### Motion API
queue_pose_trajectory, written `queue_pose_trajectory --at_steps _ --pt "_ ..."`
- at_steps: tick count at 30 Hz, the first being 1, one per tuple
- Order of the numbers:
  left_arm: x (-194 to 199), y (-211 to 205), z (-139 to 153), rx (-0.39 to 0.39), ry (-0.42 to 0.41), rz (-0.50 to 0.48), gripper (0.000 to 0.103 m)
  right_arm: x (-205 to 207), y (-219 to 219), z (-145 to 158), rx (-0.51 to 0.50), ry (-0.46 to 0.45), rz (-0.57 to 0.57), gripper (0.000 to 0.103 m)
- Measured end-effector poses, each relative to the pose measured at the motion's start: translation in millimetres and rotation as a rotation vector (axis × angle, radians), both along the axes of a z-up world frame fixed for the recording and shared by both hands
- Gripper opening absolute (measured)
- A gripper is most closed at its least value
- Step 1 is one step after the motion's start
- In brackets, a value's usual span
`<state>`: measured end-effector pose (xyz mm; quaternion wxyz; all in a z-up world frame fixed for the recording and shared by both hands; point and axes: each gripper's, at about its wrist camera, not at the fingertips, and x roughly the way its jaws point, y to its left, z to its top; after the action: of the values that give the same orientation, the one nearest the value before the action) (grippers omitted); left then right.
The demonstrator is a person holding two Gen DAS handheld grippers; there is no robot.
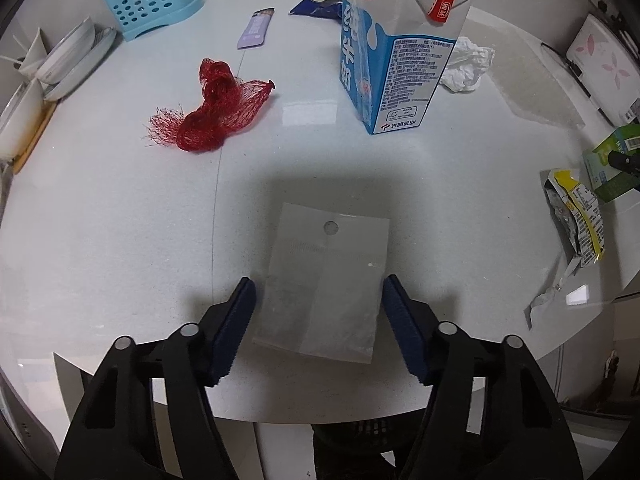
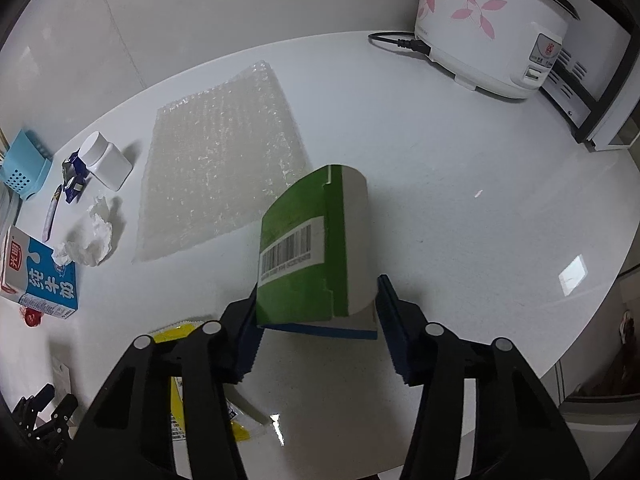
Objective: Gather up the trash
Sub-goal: 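Grasp the clear plastic bag with left tool while right tool grasps the green box, then carry the plastic bag and green box over the black trash bin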
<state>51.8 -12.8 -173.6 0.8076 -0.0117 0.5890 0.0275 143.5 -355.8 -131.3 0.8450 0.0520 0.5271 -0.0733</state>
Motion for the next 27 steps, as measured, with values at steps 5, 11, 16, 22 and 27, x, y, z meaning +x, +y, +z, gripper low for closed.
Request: queue_pose_trajectory --at_steps 5,11,16,22,27 --pt "-2.9 -4.3 2.8 0.004 0.009 -0.005 0.040 1.9 -1.0 -0.6 -0.002 -0.005 0.017 0.044" --pt "-6.3 -6.6 5.7 -0.017 0.009 0.009 0.030 1.9 -5.3 -0.7 -0.005 -0.009 0.036 0.044" --pt "-2.4 -6.9 10.0 -0.016 -0.004 0.017 0.020 2.0 -8.9 0.4 -0.008 -0.012 0.055 0.044" --pt "-2.0 -4.8 18.7 -0.024 -0.022 0.050 0.013 1.0 -10.5 9.2 -0.014 -0.027 0.100 0.044" --pt "-3.4 -4.4 18.0 -0.014 -0.021 0.080 0.010 -0.8 -10.4 19.4 -0.012 -0.043 0.151 0.044"
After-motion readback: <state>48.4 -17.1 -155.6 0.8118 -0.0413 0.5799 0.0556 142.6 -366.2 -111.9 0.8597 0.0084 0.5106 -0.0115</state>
